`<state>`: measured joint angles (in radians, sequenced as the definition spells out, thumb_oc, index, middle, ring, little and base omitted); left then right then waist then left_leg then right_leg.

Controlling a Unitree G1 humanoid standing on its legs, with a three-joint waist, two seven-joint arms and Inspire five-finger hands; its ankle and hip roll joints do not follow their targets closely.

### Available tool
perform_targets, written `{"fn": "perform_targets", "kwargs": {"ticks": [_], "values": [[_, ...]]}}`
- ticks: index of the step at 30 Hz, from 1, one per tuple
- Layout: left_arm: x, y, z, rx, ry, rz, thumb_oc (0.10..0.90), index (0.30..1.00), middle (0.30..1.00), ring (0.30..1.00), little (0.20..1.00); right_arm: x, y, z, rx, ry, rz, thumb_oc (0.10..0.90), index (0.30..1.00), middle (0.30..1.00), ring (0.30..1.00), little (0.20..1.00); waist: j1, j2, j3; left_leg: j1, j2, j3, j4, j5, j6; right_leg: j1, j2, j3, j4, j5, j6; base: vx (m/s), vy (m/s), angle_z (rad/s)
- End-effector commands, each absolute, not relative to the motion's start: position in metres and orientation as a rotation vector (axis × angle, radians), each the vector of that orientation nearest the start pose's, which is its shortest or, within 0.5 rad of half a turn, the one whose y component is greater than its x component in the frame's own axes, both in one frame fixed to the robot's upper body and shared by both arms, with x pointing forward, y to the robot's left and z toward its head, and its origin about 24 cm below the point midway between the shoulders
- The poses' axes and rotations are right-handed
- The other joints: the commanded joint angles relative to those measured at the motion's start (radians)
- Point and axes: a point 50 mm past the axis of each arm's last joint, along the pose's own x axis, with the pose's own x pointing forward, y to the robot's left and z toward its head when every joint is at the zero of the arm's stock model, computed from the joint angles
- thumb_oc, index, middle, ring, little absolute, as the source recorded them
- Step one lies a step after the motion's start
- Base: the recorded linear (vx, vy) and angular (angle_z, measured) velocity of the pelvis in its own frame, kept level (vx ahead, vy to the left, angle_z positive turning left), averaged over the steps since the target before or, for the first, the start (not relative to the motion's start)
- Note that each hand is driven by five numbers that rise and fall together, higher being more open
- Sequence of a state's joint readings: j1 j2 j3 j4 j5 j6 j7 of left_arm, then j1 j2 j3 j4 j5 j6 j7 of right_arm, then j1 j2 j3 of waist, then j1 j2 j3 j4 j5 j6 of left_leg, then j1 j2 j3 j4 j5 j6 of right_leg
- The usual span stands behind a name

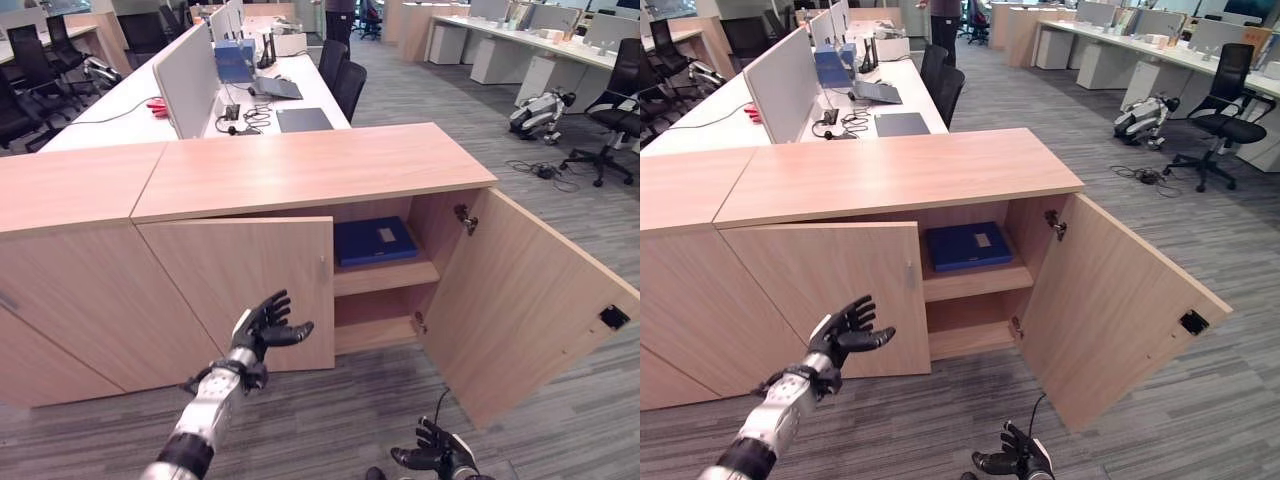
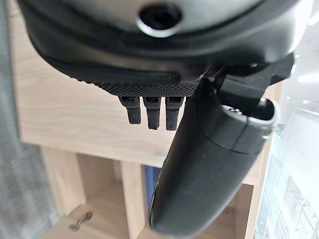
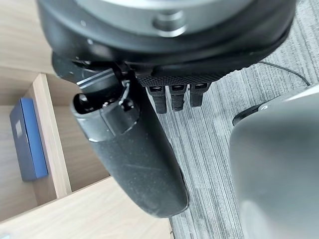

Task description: Put the empty folder in the office cabinet

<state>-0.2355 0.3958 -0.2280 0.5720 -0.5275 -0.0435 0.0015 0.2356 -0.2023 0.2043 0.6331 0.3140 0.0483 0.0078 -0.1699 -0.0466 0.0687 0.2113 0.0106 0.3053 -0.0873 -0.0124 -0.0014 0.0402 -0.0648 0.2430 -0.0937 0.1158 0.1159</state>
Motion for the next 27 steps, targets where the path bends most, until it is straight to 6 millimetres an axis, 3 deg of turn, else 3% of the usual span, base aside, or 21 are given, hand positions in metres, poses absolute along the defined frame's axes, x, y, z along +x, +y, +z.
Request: {"fn": "perform_targets", "kwargs": {"ticks": [1,5,12,15,19,24,27], "values": [[0.341,0.23,0.068,-0.058,0.011,0.043,0.8,0.9,0.9,0.9,0.9,0.144,-0.189,-0.107,-0.003,0.736,0.054,0.8,0.9,0.9,0.9,0.9,-0.061,0.038,-0.004,-0.01,0.029,-0.055,0.0,-0.088,-0.026,-0.007,-0.051,0.02,0.093,-0.111,0.119,0.01,0.035,-0.23],[0.351,0.24,0.082,-0.083,-0.017,0.085,0.8,0.9,0.9,0.9,0.9,0.143,-0.191,-0.107,-0.007,0.736,0.057,0.8,0.9,0.9,0.9,0.9,-0.077,0.036,-0.006,-0.013,0.029,-0.032,0.0,-0.089,-0.026,-0.024,-0.048,0.039,0.094,-0.099,0.131,0.01,0.036,-0.31],[0.378,0.282,0.153,0.019,-0.121,0.2,0.8,0.9,0.9,0.9,0.9,0.147,-0.208,-0.098,-0.056,0.694,0.033,0.8,0.9,0.9,0.9,0.9,-0.148,0.029,-0.002,-0.019,0.043,0.076,0.0,-0.097,-0.033,-0.08,-0.019,0.094,0.094,-0.028,0.146,0.01,0.027,-0.39],[0.379,0.29,0.167,-0.003,-0.16,0.231,0.8,0.9,0.9,0.9,0.9,0.144,-0.214,-0.099,-0.058,0.699,0.01,0.8,0.9,0.9,0.9,0.9,-0.163,0.023,-0.003,-0.019,0.049,0.102,0.0,-0.099,-0.036,-0.09,-0.009,0.1,0.09,-0.01,0.146,0.0,0.012,-0.4],[0.377,0.292,0.171,-0.037,-0.193,0.236,0.8,0.9,0.9,0.9,0.9,0.14,-0.217,-0.1,-0.044,0.705,-0.031,0.8,0.9,0.9,0.9,0.9,-0.172,0.013,-0.008,-0.01,0.064,0.15,0.0,-0.098,-0.044,-0.105,0.0,0.057,0.081,0.015,0.146,-0.01,-0.022,-0.48],[0.376,0.285,0.164,-0.039,-0.189,0.206,0.8,0.9,0.9,0.9,0.9,0.137,-0.219,-0.102,-0.04,0.712,-0.051,0.8,0.9,0.9,0.9,0.9,-0.169,0.009,-0.009,-0.009,0.074,0.154,0.0,-0.099,-0.052,-0.104,-0.009,-0.015,0.075,0.033,0.146,-0.02,-0.043,-0.31],[0.374,0.264,0.152,-0.048,-0.196,0.128,0.8,0.9,0.9,0.9,0.9,0.138,-0.219,-0.102,-0.035,0.709,-0.063,0.8,0.9,0.9,0.9,0.9,-0.158,0.012,0.003,-0.01,0.07,0.142,0.0,-0.099,-0.048,-0.107,-0.018,-0.059,0.101,0.023,0.146,-0.04,-0.006,-0.22]]}}
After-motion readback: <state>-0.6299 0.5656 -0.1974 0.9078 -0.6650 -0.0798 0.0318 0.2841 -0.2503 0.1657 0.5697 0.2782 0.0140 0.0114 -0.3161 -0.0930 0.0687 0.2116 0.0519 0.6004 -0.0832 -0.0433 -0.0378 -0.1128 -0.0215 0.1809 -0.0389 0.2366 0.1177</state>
